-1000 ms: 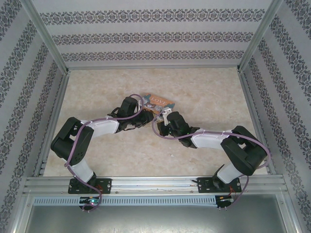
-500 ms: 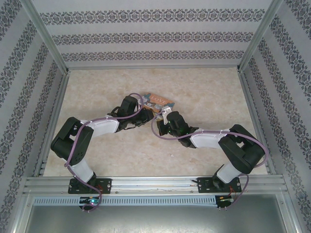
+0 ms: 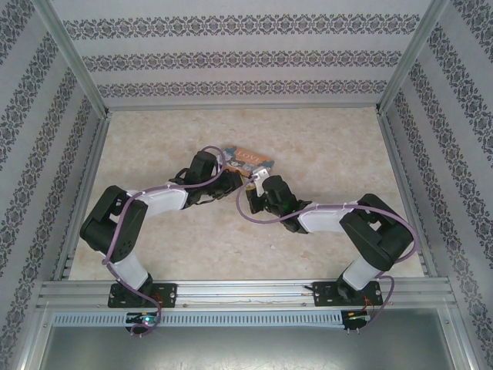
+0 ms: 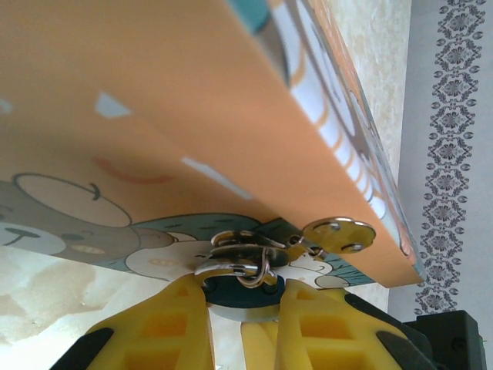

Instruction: Unlock the padlock with the key

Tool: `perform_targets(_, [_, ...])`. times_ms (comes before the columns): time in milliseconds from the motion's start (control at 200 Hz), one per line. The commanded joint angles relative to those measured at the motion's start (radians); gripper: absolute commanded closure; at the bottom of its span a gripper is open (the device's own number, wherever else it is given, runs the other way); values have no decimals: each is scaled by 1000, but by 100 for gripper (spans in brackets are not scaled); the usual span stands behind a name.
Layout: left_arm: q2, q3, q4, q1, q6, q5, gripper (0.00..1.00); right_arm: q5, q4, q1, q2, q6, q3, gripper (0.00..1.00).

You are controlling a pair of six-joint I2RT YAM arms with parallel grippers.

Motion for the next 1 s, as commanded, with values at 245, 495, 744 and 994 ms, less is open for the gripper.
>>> perform_targets(245, [0,32,56,-27,-33,136,81,-82,192,0,42,-25,139,100])
perform_targets(495, [13,41,71,-29,-50,148,81,-114,249,-14,62,-8,176,100])
perform_targets(744, [20,41,84,-25,-58,142,81,-123,267,-26,83,18,176,100])
perform_targets(994, [44,33,100,-3,-47,118,80,-88,261,-27,108,94,98,100])
